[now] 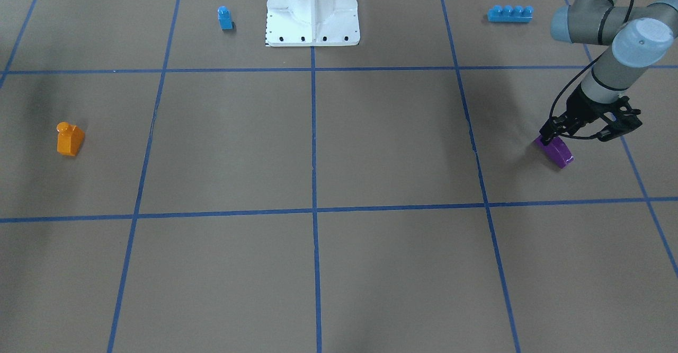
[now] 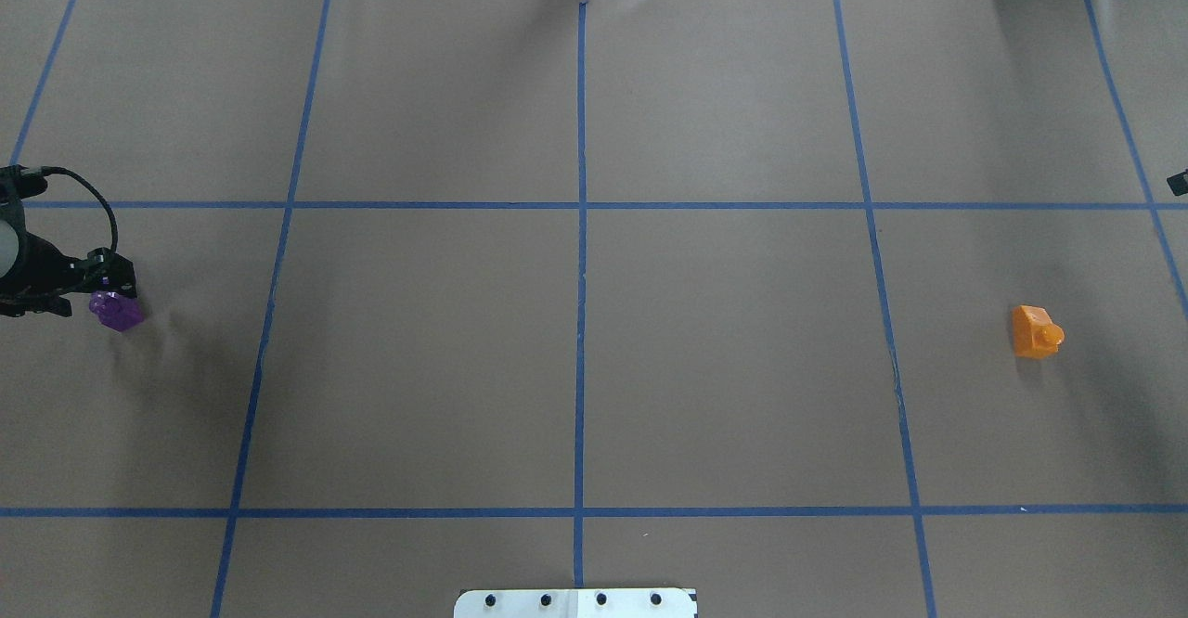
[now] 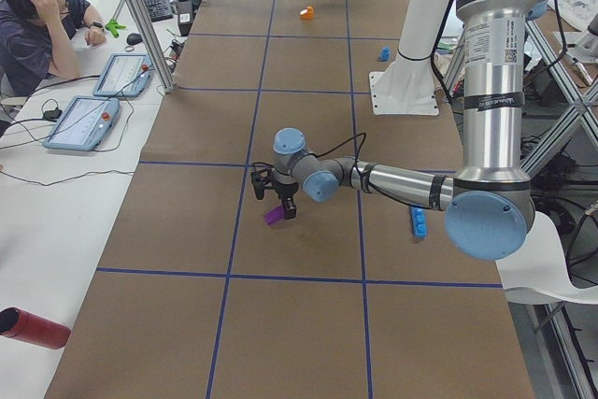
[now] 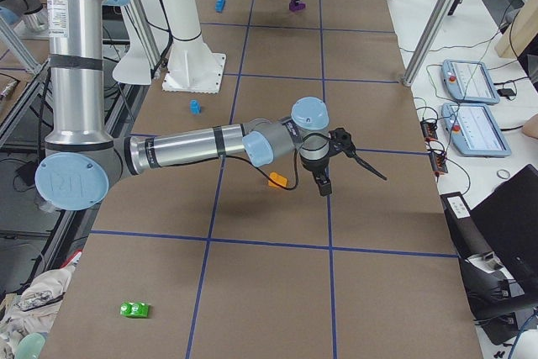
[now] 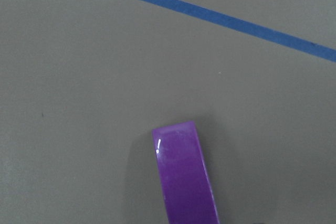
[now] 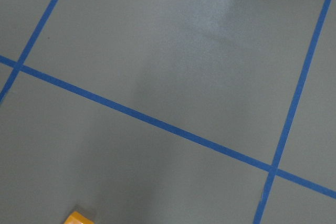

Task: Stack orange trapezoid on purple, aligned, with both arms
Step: 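Lower the left gripper onto the purple block and close it, then carry the purple block with the left gripper to the table center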

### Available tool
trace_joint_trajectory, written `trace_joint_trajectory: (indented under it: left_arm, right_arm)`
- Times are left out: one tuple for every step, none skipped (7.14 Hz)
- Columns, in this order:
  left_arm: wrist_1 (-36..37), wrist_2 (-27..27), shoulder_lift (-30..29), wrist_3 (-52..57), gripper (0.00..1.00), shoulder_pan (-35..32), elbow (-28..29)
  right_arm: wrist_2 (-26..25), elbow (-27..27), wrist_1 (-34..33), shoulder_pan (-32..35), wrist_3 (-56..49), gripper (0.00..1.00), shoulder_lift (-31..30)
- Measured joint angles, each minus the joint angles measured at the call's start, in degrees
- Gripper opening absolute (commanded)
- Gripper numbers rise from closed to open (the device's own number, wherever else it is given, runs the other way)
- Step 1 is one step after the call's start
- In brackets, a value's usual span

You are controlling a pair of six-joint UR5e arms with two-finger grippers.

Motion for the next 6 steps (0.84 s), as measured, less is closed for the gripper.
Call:
trace_joint_trajectory:
  left_arm:
    - [-0.01,0.07,-0.35,0.12,0.57,0.72,0.5]
    - [-0.08,0.1,-0.5,0.2,0.35,1.1,0.75]
    - [-0.19,0.11,-0.52,0.26,0.0,1.26,0.85]
    - [-0.25,0.07,-0.53,0.34,0.0,1.31,0.68]
    - [-0.18,-0.15,-0.69,0.44,0.0,1.33,-0.19]
    - [0.02,-0.37,-1.28,0.54,0.0,1.33,-1.94]
  right_arm:
    - [0.0,0.0,0.0,0.0,0.0,1.0,0.0]
    - [0.0,0.0,0.0,0.0,0.0,1.0,0.0]
    - [0.0,0.0,0.0,-0.02,0.0,1.0,0.0]
    - [0.0,0.0,0.0,-0.04,0.0,1.0,0.0]
    - [0.0,0.0,0.0,-0.05,0.0,1.0,0.0]
    - [0.0,0.0,0.0,-0.05,0.02,1.0,0.0]
